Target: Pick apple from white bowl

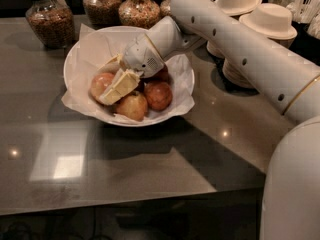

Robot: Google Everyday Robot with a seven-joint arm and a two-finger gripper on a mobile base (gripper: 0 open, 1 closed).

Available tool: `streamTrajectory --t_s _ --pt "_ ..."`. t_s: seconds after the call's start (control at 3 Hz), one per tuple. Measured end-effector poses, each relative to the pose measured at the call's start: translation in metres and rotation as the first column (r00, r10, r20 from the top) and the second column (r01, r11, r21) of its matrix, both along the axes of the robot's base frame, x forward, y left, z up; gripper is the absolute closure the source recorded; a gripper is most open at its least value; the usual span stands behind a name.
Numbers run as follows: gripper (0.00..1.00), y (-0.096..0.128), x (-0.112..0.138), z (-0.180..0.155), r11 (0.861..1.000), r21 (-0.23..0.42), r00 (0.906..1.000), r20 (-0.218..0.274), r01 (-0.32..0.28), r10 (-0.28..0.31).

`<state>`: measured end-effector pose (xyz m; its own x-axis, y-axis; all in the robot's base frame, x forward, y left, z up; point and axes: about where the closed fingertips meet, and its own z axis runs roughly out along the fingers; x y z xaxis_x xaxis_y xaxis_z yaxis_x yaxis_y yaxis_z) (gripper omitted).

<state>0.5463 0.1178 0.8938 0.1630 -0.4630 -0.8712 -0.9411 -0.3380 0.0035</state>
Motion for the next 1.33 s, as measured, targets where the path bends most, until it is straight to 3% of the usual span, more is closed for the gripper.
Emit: streamTrajectory --t_s 0.33,0.67,1.33 --pt "1.0 -0.01 0.007 0.022 0.995 0.098 0.9999 0.017 -0.004 0.003" --pt "1.0 -0.034 0.02 0.052 0.989 0.146 0.9983 0.056 0.011 -0.019" --pt "1.0 -0.095 0.037 0.095 0.99 0.124 0.9899 0.116 0.066 -0.081"
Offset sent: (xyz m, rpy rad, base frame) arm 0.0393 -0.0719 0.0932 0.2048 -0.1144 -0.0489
